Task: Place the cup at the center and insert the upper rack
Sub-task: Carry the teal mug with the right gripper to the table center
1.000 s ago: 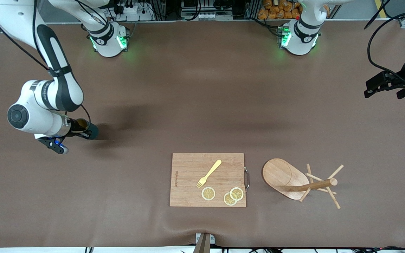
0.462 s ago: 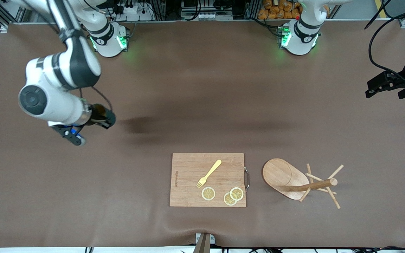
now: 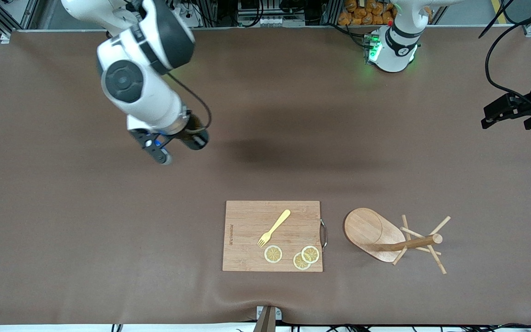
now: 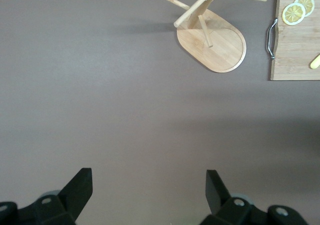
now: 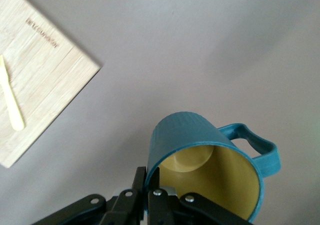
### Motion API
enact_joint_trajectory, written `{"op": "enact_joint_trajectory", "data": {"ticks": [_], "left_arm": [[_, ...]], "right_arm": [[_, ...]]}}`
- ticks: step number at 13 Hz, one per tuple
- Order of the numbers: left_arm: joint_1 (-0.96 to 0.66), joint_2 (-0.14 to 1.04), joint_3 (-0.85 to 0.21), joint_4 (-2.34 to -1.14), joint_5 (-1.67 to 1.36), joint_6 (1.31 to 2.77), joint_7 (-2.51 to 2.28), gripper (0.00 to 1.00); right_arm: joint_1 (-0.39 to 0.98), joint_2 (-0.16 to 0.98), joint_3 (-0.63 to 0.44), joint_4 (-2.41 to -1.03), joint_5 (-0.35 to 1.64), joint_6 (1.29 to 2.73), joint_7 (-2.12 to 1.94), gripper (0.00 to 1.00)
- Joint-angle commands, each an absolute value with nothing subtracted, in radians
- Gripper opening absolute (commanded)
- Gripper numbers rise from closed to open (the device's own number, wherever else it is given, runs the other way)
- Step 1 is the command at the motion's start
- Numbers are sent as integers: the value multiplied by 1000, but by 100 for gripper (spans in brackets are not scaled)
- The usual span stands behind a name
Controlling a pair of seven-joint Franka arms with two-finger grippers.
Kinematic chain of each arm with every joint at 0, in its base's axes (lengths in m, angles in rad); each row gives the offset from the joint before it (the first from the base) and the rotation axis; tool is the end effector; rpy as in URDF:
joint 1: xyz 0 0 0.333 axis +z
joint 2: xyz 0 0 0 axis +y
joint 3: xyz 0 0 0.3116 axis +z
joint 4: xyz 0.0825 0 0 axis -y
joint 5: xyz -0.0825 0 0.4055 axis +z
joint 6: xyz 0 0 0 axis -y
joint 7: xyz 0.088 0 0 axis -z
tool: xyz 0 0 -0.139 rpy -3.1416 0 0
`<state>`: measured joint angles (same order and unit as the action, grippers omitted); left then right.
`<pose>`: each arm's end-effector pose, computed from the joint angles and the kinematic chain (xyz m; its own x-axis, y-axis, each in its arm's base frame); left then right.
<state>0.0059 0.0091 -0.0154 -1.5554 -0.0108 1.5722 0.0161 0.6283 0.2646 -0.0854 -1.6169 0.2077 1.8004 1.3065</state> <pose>0.5793 -0.0070 0.5906 0.9996 -0.0256 0.0079 -0.0257 -0.9996 0.0108 0.5418 0.3593 0.4235 0.6694 -0.7181 -0.1903 -0.7264 -0.6864 0.0352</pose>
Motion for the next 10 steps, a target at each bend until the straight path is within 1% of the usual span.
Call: {"op": "enact_joint_trajectory", "data": {"ticks": [1, 3, 4, 6, 9, 10], "left_arm": [[15, 11, -17, -1549, -15, 1577, 23, 100], [20, 15, -17, -1549, -15, 1582, 26, 100], [20, 17, -18, -1549, -15, 1589, 26, 100], [20, 26, -18, -1549, -17, 1594, 26, 100], [18, 31, -18, -1548, -20, 1611, 26, 100], [18, 38, -18, -1546, -23, 1614, 26, 100]], "right_arm": [[744, 353, -100, -1549, 229, 1874, 1469, 0], [828, 408, -100, -1534, 227, 1934, 1526, 0], [847, 451, -100, -1488, 227, 1960, 1573, 0], [893, 558, -98, -1378, 227, 1964, 1606, 0], [949, 675, -98, -1278, 227, 1982, 1605, 0], [959, 692, -98, -1276, 227, 2012, 1608, 0]]}}
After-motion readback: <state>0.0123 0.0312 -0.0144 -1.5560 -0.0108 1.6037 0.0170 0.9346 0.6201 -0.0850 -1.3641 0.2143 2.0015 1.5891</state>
